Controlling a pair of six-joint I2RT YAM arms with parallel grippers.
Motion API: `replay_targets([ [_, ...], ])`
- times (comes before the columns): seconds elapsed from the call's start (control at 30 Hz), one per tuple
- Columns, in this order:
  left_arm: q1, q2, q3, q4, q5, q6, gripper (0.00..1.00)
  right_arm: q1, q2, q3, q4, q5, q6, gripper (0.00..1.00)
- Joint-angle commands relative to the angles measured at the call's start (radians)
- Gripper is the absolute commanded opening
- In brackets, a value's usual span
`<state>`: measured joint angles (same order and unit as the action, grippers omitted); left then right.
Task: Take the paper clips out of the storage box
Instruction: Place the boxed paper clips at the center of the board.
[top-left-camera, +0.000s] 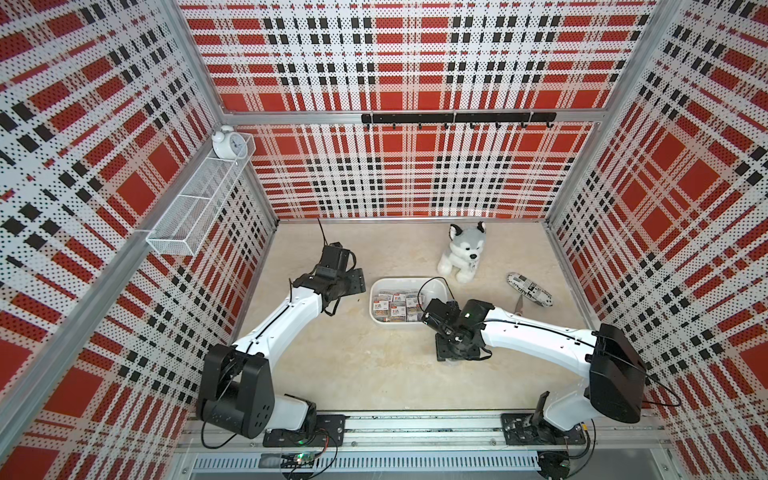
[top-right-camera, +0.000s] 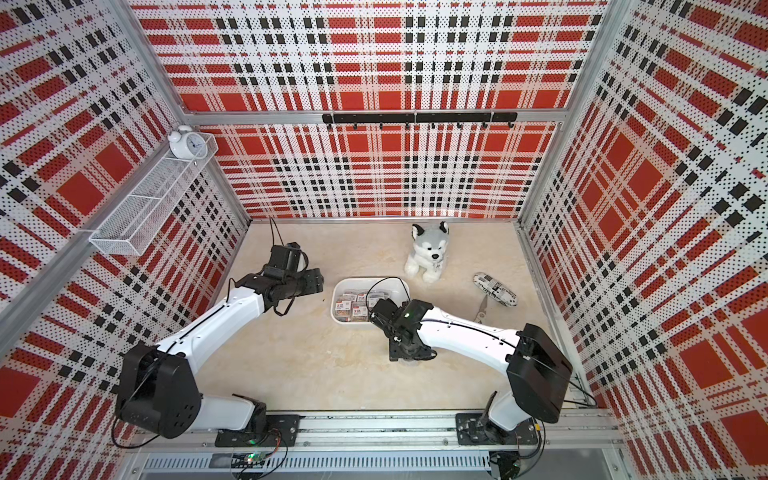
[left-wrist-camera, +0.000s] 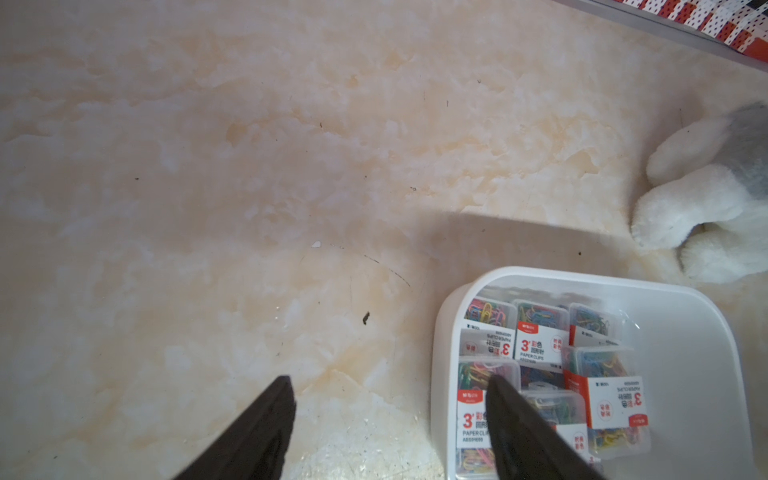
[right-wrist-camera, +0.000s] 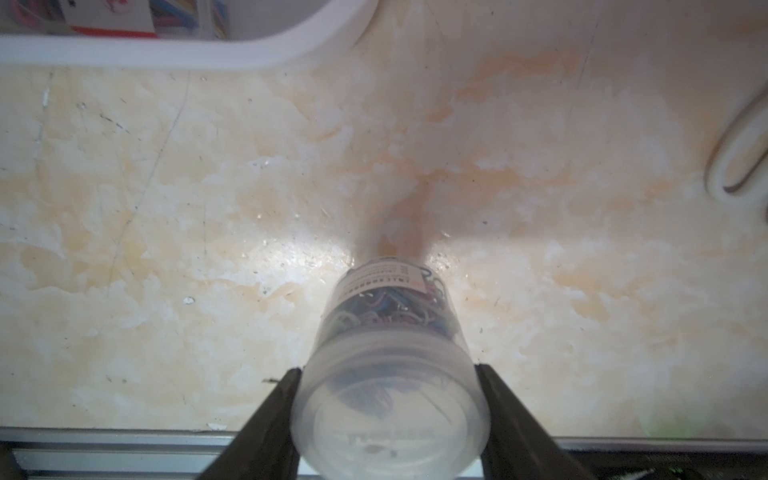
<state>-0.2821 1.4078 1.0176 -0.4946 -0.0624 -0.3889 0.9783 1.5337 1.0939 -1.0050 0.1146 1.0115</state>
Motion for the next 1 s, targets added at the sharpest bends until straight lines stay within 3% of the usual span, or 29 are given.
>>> replay_targets([
  [0.0, 0.006, 0.015, 0.034, -0.006, 0.006, 0.004, 0.75, -0.006, 0.019, -0.021, 0.070, -0.006, 0.000, 0.53],
  [0.97, 0.006, 0.048, 0.058, -0.005, 0.005, 0.013, 0.75, -0.027, 0.004, -0.102, 0.071, -0.058, 0.046, 0.56],
])
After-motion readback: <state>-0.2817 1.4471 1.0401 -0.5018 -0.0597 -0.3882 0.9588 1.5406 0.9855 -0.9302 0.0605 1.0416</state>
